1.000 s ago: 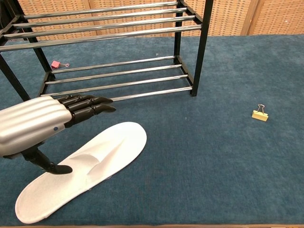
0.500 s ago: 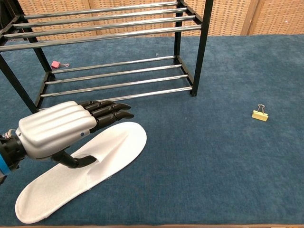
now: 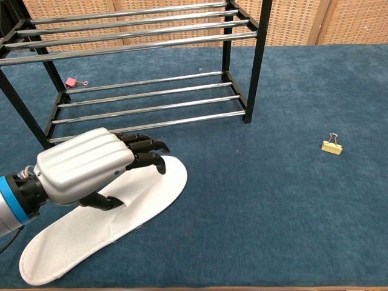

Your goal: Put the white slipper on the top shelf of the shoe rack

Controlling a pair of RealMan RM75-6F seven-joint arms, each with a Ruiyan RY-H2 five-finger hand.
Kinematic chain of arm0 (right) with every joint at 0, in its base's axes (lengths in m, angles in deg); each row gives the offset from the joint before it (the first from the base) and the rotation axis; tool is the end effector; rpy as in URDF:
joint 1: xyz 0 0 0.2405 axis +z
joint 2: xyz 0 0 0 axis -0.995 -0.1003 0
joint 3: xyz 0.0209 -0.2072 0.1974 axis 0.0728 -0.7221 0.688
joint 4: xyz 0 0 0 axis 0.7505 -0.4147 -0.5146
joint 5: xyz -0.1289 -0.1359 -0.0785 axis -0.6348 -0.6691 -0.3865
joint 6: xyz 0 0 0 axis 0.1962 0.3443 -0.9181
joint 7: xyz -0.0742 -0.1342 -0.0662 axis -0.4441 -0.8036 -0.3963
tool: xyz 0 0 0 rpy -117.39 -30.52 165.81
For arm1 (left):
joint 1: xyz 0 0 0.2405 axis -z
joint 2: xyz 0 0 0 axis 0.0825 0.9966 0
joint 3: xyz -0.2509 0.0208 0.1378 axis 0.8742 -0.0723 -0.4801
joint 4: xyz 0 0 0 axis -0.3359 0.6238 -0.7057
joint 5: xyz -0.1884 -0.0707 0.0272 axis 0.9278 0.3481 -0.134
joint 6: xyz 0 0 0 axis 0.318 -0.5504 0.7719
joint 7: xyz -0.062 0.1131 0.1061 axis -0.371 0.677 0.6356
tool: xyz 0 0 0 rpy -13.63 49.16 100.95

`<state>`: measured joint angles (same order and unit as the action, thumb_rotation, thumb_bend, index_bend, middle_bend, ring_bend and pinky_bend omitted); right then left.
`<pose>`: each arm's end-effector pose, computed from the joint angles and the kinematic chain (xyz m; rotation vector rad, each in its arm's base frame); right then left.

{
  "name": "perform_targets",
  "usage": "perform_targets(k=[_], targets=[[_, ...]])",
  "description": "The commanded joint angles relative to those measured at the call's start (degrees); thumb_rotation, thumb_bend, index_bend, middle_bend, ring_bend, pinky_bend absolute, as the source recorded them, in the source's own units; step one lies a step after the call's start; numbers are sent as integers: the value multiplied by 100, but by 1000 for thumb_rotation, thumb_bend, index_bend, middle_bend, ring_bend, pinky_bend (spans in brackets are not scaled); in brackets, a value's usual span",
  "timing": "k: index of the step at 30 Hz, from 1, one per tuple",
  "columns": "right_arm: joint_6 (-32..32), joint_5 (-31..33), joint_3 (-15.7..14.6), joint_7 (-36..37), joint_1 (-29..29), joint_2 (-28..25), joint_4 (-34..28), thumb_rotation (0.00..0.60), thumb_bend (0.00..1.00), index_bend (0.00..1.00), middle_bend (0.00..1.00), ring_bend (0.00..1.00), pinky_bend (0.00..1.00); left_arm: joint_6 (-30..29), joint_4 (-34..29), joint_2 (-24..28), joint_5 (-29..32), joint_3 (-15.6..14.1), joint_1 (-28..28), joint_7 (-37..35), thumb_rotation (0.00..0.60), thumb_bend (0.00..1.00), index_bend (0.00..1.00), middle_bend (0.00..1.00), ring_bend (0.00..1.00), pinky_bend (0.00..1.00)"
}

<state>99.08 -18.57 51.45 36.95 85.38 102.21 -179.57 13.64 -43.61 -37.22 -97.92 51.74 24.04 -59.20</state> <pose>-0.3392 -0.1936 0.2347 1.2190 -0.9447 0.8875 -0.1757 0.2545 -0.0820 -2.2047 -0.4941 -1.0824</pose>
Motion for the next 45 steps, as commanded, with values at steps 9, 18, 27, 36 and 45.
perform_targets(k=[9,18,27,36,45], targets=[[-3,-17,-14,-17,0,4,-16,600,0,0,0,0,0,-895,771,-379,-496,-198,103,-790,600,478,633,470,394,542],[-13,-43,-33,-63,7,20,-30,600,0,0,0,0,0,-1264,850,-345,-604,-242,121,-1032,600,503,668,499,418,561],[-27,-55,-49,-99,12,26,-53,600,0,0,0,0,0,-1418,130,137,-724,-201,258,-856,600,555,679,505,419,560],[-50,-29,-52,-106,15,18,-72,600,0,0,0,0,0,-1047,-1005,871,-674,126,598,-320,600,626,679,505,418,560],[-68,-12,-55,-104,18,3,-85,600,0,0,0,0,0,-814,-1956,1512,-539,526,832,147,600,639,679,505,418,560]])
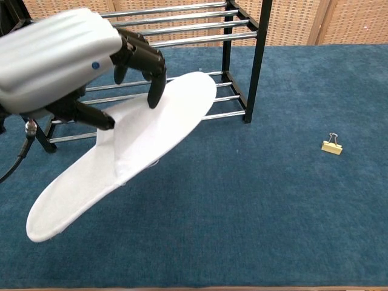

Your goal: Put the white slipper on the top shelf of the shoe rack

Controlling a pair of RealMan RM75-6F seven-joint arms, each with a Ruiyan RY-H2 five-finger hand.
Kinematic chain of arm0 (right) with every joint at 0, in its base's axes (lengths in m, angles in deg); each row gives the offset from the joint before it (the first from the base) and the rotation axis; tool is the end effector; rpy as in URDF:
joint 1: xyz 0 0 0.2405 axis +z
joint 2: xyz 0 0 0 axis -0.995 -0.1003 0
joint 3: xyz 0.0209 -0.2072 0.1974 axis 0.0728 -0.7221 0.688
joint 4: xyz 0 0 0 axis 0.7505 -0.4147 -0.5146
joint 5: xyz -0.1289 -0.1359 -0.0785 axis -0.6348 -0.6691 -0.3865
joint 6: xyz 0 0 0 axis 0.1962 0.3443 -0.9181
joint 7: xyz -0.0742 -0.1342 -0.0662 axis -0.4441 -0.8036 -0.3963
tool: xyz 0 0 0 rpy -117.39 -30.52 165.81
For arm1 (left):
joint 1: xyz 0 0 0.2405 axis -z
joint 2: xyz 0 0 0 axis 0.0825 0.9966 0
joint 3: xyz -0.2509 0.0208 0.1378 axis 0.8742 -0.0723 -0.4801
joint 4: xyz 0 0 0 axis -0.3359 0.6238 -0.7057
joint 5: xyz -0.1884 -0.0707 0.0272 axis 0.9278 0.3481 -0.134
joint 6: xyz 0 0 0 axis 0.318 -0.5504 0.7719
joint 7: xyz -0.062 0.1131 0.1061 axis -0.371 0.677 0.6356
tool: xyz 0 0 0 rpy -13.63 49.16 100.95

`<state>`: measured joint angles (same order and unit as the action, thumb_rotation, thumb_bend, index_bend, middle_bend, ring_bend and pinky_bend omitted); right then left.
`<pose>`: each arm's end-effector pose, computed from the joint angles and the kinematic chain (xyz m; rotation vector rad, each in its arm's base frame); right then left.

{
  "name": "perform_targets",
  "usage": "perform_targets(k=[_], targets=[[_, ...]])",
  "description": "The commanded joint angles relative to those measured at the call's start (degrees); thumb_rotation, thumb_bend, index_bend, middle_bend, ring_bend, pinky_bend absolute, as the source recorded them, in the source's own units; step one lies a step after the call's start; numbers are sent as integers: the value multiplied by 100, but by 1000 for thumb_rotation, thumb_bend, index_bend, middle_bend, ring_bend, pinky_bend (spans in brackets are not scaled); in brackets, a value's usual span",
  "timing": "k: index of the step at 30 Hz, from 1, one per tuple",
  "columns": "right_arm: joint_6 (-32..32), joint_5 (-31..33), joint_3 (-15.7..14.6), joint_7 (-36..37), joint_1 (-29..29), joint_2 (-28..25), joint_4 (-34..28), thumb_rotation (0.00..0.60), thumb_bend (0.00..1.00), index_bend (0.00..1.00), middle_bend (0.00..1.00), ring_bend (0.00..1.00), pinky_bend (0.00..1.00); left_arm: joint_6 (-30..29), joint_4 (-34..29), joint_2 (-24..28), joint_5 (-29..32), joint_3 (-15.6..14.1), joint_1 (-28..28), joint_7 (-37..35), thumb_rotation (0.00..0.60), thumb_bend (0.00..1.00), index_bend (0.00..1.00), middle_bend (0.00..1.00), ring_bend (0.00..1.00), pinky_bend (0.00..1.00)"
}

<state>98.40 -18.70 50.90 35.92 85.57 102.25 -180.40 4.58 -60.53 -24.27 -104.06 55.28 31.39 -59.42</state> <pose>-0.3373 -0.1929 0.2293 1.2361 -0.9585 0.8739 -0.1008 0.2698 0.0170 -2.1050 -0.2537 -1.4433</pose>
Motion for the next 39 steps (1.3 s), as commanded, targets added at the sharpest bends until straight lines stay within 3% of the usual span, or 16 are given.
perform_targets(k=[1,7,18,39], targets=[[-1,2,0,1,0,-3,-4,600,0,0,0,0,0,114,-341,280,102,221,115,217,600,641,679,505,418,560],[-14,5,-4,2,4,-8,-12,600,0,0,0,0,0,257,-643,642,345,493,202,446,600,644,679,505,418,561],[-12,34,1,5,-3,-21,-26,600,0,0,0,0,0,523,-507,890,1044,875,308,604,600,645,681,505,418,560],[-96,104,4,-9,25,-17,-13,600,0,0,0,0,0,1115,-51,807,2327,1325,678,1033,600,669,689,509,420,560]])
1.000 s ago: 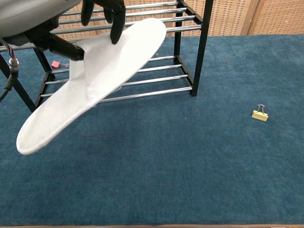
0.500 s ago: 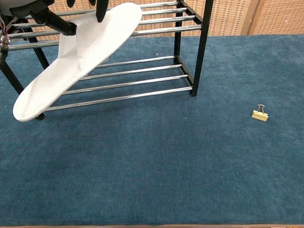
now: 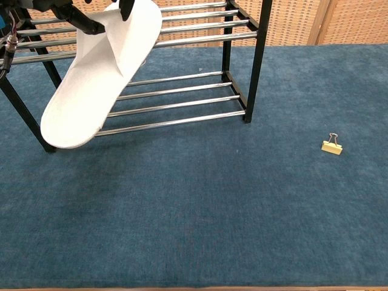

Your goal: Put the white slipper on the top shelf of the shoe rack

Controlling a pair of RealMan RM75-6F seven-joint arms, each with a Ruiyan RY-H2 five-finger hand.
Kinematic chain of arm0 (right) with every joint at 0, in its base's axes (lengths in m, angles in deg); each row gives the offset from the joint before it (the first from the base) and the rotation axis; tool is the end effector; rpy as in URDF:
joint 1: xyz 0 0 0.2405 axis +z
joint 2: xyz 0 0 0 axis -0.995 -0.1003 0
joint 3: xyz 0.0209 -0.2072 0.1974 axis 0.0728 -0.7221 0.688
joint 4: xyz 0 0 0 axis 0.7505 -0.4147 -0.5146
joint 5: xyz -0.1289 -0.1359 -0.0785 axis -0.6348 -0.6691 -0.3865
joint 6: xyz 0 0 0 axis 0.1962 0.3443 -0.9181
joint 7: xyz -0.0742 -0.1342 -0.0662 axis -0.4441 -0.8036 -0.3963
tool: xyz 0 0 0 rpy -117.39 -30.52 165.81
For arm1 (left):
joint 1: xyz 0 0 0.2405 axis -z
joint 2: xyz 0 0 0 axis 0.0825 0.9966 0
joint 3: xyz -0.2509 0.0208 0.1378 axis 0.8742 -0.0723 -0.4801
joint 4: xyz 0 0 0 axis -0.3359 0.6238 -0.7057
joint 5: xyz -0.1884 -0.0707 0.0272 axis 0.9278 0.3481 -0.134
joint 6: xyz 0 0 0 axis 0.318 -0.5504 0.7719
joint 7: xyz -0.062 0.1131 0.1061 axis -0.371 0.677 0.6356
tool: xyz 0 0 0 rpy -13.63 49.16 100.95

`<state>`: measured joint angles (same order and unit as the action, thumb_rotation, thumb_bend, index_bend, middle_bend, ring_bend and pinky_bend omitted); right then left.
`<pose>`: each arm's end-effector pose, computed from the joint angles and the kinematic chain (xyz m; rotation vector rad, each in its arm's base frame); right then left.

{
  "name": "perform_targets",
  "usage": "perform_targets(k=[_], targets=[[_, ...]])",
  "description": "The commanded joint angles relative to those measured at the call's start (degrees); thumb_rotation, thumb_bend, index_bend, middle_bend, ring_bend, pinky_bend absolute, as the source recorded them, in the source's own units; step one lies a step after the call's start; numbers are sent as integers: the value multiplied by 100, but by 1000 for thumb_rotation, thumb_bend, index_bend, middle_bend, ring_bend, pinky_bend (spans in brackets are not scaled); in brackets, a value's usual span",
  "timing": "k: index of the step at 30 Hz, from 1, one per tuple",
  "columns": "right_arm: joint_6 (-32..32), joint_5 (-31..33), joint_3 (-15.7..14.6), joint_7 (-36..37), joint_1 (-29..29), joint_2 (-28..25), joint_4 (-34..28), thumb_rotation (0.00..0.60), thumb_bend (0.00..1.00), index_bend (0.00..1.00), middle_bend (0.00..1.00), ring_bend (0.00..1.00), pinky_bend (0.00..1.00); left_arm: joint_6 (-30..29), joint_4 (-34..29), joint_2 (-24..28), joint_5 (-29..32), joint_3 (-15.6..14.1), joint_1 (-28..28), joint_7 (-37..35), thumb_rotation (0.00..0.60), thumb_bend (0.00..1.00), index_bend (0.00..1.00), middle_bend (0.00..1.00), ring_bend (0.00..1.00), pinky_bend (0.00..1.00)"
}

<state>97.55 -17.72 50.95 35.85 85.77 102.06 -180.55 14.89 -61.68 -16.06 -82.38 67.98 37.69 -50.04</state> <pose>-0.3397 -0.1939 0.2291 1.2309 -0.9727 0.8594 -0.0910 0.3731 0.0761 -1.9115 -0.2294 -1.1437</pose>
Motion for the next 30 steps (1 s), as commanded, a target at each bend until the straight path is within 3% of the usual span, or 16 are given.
perform_targets(k=[1,14,30], targets=[[-34,13,-4,-7,13,5,5,600,0,0,0,0,0,112,101,-39,255,74,64,123,600,669,689,509,420,560],[-135,113,0,-88,52,34,4,600,0,0,0,0,0,306,603,-163,1017,237,254,258,600,668,689,509,420,560],[-209,180,1,-155,87,56,3,600,0,0,0,0,0,228,1077,-39,1339,213,286,173,600,666,689,509,420,560]])
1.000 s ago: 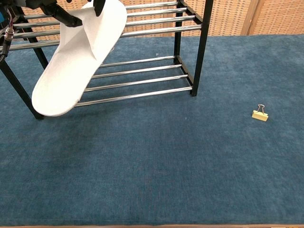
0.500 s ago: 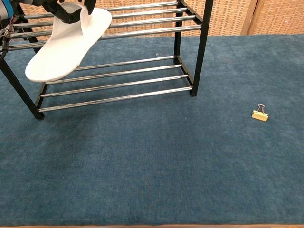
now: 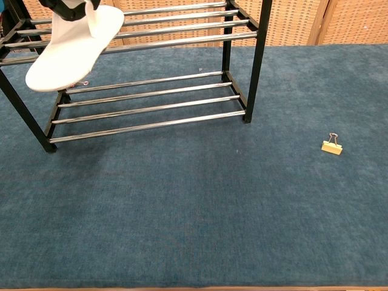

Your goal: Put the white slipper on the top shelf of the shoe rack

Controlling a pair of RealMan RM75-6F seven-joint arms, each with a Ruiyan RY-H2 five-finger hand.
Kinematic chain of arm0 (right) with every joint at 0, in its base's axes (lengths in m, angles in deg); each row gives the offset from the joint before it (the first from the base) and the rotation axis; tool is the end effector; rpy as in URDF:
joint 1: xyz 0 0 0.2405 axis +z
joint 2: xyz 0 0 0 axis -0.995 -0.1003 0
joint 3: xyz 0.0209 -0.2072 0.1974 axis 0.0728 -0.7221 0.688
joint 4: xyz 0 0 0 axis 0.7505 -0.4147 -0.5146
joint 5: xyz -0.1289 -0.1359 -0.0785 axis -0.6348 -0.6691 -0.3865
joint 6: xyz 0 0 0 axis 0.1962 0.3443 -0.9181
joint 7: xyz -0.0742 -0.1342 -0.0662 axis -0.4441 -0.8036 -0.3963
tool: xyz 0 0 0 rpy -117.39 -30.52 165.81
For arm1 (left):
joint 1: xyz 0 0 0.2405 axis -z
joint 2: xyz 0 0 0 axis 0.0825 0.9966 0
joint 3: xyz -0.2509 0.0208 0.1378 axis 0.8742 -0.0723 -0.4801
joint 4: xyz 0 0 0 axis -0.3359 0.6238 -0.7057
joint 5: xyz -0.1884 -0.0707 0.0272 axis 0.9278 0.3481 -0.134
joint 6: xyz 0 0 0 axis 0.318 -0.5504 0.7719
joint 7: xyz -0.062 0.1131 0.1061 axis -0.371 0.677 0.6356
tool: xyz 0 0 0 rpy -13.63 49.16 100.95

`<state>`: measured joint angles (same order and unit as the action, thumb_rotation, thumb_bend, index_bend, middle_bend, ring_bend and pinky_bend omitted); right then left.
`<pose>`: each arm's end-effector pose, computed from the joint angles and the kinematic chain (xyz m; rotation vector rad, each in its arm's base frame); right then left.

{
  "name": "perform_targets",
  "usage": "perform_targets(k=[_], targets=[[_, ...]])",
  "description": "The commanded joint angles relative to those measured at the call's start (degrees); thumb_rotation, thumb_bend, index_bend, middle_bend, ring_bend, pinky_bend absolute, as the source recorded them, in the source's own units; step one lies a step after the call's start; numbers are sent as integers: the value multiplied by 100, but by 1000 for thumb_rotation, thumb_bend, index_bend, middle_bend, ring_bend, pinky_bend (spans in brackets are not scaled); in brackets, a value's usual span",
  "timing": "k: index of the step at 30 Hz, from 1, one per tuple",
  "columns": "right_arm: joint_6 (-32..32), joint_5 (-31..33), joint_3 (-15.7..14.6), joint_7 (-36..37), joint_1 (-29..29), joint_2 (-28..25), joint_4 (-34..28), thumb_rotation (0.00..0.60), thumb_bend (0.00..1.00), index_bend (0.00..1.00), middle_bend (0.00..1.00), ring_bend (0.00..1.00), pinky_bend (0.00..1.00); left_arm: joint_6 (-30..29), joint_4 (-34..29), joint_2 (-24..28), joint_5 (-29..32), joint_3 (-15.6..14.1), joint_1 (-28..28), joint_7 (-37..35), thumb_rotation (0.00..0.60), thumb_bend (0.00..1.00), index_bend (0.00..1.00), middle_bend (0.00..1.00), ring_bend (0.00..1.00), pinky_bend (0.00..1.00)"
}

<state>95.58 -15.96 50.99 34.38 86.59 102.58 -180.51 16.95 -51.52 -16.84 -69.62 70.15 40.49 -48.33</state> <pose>-0.3436 -0.1981 0.2228 1.2364 -0.9930 0.8230 -0.1255 0.4321 0.0952 -1.7598 -0.3087 -0.9568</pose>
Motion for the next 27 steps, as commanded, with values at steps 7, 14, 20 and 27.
perform_targets(k=[7,14,20,27], targets=[[-39,6,-15,-62,22,23,1,600,0,0,0,0,0,56,353,81,131,-30,55,-129,600,658,689,509,418,560],[-31,15,-23,-133,23,40,-10,600,0,0,0,0,0,97,607,-19,223,-65,126,-228,600,645,672,503,406,560],[-45,35,-20,-132,29,40,-6,600,0,0,0,0,0,84,584,-19,182,-141,150,-246,600,634,662,487,391,560],[-13,13,-22,-84,11,17,-18,600,0,0,0,0,0,7,360,10,385,-110,177,131,600,621,622,450,354,560]])
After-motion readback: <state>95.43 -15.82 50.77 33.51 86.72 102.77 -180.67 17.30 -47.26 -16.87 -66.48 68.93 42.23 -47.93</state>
